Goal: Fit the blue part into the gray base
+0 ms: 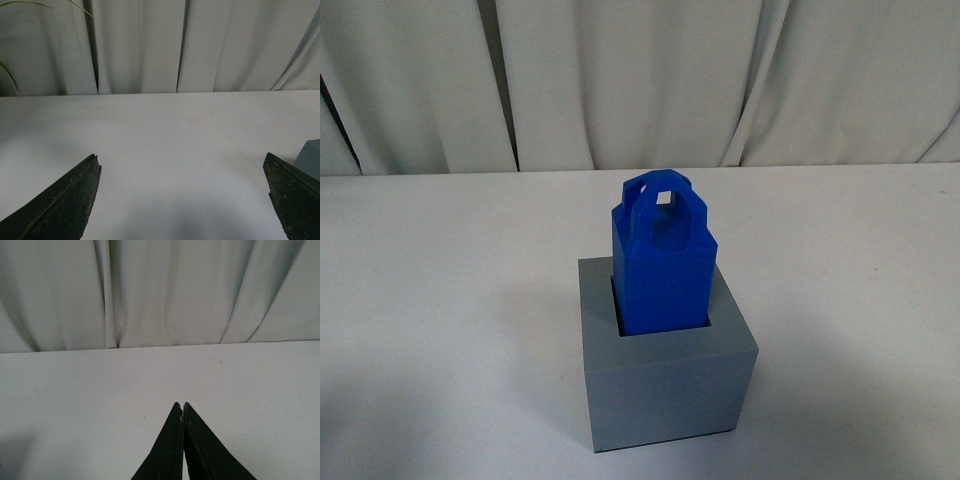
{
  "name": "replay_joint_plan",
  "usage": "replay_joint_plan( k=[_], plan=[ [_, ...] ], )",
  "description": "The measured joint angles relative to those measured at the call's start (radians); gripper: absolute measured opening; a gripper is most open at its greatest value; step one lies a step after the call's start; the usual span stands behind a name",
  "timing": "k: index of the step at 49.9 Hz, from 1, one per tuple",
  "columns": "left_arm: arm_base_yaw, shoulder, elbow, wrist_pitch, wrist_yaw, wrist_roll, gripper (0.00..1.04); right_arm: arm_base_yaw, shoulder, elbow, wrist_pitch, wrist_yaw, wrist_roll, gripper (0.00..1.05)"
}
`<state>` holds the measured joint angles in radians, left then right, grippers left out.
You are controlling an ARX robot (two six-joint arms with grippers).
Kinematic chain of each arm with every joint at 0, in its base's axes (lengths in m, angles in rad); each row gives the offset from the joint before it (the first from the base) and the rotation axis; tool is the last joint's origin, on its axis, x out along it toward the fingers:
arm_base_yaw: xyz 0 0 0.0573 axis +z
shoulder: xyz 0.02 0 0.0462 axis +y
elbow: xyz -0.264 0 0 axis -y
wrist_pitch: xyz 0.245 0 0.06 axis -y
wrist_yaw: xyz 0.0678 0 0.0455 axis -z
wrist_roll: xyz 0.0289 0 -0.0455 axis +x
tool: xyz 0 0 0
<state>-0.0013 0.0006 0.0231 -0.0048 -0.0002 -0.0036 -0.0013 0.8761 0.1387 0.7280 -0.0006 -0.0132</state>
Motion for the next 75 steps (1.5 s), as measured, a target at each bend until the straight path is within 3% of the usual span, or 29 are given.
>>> replay_joint_plan(
  k=[27,72,75],
  plan=[
    [0.0,0.0,0.0,0.0,0.0,0.0,0.99,0.0,-0.265,-0.132,-0.129,0.0,0.001,0.02],
    [0.0,0.0,0.0,0.0,0.0,0.0,0.99,0.0,-0.702,-0.134,-0.55,0.0,0.002,0.02],
    [0.0,0.0,0.0,0.0,0.0,0.0,0.99,0.0,-0.801,-0.133,-0.684,-0.003,0.002,0.02]
  ],
)
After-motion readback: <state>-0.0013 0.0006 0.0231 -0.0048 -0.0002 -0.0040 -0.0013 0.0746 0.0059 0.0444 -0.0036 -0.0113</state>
